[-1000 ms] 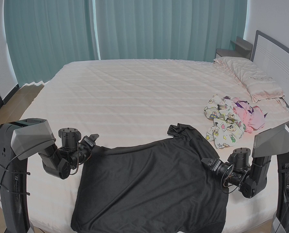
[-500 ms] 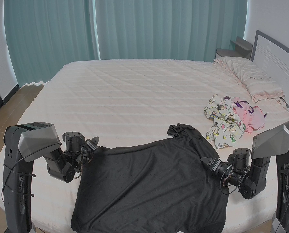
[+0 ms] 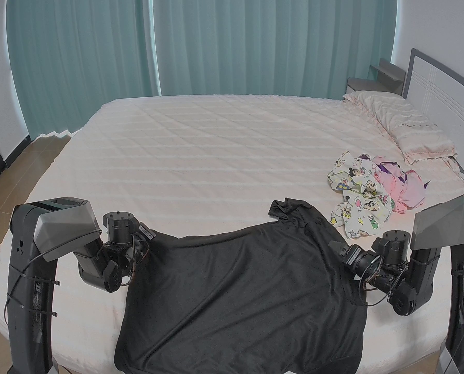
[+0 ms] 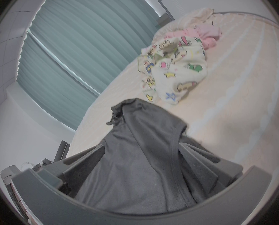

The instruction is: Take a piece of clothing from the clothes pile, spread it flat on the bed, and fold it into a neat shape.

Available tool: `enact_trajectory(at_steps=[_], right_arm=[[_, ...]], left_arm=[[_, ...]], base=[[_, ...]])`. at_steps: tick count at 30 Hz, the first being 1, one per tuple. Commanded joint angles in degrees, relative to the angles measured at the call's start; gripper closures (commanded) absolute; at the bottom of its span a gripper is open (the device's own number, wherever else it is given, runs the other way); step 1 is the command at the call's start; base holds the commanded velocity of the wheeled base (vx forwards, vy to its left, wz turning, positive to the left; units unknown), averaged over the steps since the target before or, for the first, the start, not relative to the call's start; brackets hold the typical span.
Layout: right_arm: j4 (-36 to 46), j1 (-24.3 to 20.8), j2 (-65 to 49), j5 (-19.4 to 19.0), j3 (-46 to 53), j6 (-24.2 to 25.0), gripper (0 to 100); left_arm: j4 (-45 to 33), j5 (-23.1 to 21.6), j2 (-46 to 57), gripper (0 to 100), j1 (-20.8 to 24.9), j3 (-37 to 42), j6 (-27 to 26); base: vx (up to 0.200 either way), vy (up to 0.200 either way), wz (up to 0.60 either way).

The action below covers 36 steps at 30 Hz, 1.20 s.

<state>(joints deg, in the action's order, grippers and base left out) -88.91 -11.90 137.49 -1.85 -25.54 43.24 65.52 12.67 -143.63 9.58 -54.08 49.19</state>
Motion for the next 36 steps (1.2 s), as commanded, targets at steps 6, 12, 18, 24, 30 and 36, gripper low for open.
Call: enact_trajectory(at_steps=[6,12,18,24,30,36], right_arm=[[6.73,0.74,-4.77,0.1,-4.43,-4.3,0],[24.75,0.65,-7.14,0.27,-17.7,-5.36,0],[35.2,-1.02,-3.8,0.45,-28.78,-5.27,0],[35.64,-1.73,1.21,0.45,-37.3,-5.8,0],[35.47,-5.24,5.69,0.62,-41.87,-4.22,0],[37.23,-7.53,6.74,0.62,-46.36,-4.22,0]], left_arm=[[0.13,1.75,0.19,100,-3.08,-0.68,0.47],[0.13,1.75,0.28,100,-3.17,-0.59,0.91],[0.13,1.75,-0.07,100,-4.04,-1.12,1.35],[0.13,1.75,-0.16,100,-4.75,-0.68,2.58],[-0.05,1.13,-0.34,100,-4.66,-0.5,3.72],[0.04,0.96,-0.51,0,-4.75,-0.59,3.72]], base=[[0.0,0.0,0.0],[0.0,0.0,0.0],[0.0,0.0,0.0],[0.0,0.0,0.0],[0.0,0.0,0.0],[0.0,0.0,0.0]])
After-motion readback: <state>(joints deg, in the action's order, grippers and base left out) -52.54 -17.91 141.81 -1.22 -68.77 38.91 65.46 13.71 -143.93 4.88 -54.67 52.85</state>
